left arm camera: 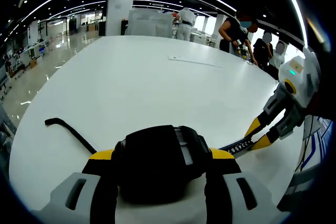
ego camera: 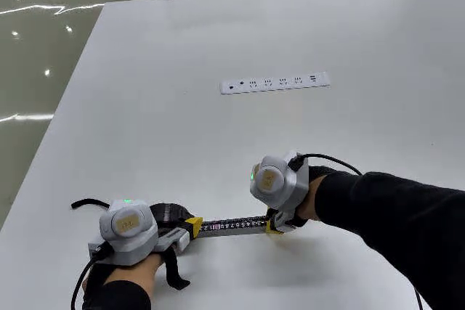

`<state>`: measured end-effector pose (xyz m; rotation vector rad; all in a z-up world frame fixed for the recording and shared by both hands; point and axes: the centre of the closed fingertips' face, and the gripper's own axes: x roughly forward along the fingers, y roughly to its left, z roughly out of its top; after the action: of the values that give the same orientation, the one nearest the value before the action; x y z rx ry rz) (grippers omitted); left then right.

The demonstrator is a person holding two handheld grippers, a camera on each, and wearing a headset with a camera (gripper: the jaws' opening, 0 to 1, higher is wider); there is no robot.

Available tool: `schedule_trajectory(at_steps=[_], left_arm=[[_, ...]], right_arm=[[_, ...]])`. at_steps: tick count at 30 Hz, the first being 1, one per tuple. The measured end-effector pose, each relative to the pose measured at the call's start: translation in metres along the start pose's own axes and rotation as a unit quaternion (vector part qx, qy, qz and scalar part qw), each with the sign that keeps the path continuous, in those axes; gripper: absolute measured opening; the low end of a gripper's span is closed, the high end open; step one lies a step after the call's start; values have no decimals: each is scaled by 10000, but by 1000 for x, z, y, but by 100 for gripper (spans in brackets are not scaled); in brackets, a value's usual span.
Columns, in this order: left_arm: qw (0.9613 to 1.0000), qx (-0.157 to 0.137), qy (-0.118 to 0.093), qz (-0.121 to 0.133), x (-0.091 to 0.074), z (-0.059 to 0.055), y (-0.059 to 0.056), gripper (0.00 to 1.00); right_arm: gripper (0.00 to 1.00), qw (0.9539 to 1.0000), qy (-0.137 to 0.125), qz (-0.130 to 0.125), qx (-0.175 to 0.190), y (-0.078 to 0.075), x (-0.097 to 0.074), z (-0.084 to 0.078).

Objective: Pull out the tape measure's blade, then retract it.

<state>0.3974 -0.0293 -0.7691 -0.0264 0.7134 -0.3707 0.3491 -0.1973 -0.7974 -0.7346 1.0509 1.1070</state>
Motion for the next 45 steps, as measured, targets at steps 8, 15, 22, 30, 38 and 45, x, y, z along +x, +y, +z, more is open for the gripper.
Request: schedule_trajectory(at_steps=[8,15,22,30,38,45], left_arm=[[9999,-95,29,-129,-1,0,1,62],[9998,-89,45,-191,0,0,1,62],[9996,92,131,-212,0,-2,-1,62],[9996,59,160,-233,0,-2,0,62],[9997,39,155,-202,1,-2,-1,62],[9997,47,144,-203,1,-2,-1,62]], right_arm=[[9,9999,-110,50,-25,0,0,1],[9,9998,-185,112,23,0,1,3],[9,9997,-166,122,-98,1,1,6],[9,9997,-192,160,-32,2,1,8],[9,9996,-219,169,-36,3,2,10],[9,9995,-246,196,-29,4,3,13]])
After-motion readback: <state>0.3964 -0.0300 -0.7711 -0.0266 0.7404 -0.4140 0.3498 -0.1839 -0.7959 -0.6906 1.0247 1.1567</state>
